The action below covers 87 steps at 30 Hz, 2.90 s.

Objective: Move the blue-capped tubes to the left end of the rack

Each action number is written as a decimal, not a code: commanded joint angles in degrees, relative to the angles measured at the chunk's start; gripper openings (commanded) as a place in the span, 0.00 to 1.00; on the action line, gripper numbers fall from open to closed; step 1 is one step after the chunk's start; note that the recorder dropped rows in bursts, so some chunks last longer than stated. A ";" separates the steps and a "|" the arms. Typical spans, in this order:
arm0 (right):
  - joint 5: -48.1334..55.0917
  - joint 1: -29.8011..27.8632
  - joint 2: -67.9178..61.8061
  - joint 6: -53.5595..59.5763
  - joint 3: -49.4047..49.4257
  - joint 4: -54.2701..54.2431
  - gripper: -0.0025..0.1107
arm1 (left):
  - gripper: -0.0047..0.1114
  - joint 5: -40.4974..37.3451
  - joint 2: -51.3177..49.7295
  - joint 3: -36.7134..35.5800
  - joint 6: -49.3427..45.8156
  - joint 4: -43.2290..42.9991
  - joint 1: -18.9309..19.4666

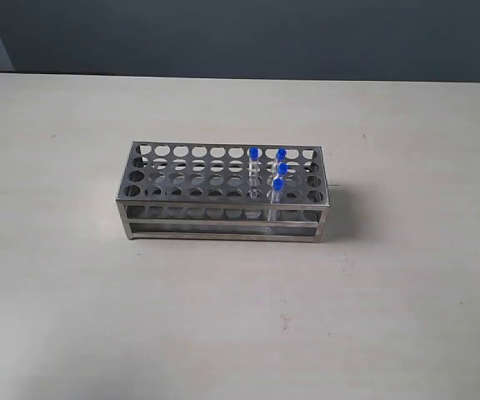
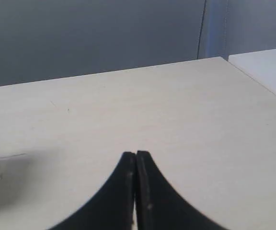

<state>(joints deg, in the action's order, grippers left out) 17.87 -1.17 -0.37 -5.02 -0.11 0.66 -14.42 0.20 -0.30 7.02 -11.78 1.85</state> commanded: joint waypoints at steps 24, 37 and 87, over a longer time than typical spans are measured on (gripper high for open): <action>-27.23 -0.35 0.37 -6.16 -1.87 -32.76 0.02 | 0.05 0.69 -0.20 0.30 0.04 0.18 -0.25; -33.96 -0.35 -41.85 -19.38 -56.90 29.18 0.02 | 0.05 0.69 -0.20 0.30 0.04 0.18 -0.25; -80.73 33.93 -107.37 -8.47 -26.88 23.01 0.38 | 0.05 0.69 -0.20 0.30 0.04 0.18 -0.25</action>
<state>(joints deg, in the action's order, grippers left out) -62.11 32.77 -107.58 -13.79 -26.20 23.88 -14.42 0.20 -0.30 7.02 -11.78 1.85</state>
